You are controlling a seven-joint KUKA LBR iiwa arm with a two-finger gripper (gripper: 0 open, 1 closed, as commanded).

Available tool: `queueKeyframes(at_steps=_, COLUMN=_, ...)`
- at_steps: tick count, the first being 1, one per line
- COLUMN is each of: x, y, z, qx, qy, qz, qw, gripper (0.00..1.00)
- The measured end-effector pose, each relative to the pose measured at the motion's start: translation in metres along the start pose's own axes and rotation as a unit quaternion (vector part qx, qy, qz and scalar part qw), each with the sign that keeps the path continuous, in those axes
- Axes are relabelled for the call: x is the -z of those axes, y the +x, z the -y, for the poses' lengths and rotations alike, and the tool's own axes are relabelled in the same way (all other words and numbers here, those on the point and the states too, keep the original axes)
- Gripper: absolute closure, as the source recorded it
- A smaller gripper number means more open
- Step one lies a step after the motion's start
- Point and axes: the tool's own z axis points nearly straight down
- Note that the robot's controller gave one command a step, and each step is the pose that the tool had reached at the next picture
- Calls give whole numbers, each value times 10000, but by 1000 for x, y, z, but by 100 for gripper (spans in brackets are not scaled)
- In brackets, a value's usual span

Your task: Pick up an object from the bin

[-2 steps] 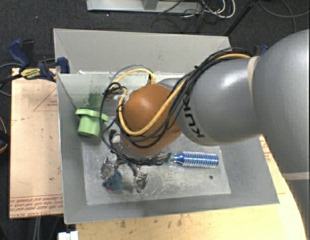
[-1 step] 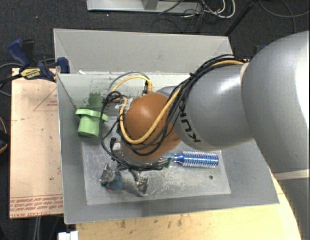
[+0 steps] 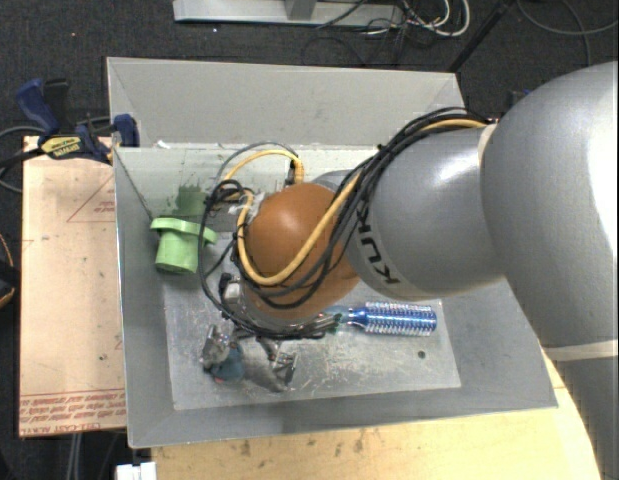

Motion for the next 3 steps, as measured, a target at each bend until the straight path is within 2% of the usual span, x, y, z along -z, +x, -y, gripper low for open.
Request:
queueKeyframes(at_steps=1, x=1, y=-1, z=0, qx=0, qy=9, qz=18, qw=10000, gripper=100)
queueKeyframes(at_steps=3, x=27, y=-4, z=0, qx=-29, qy=-9, qz=-9, qw=10000, gripper=100)
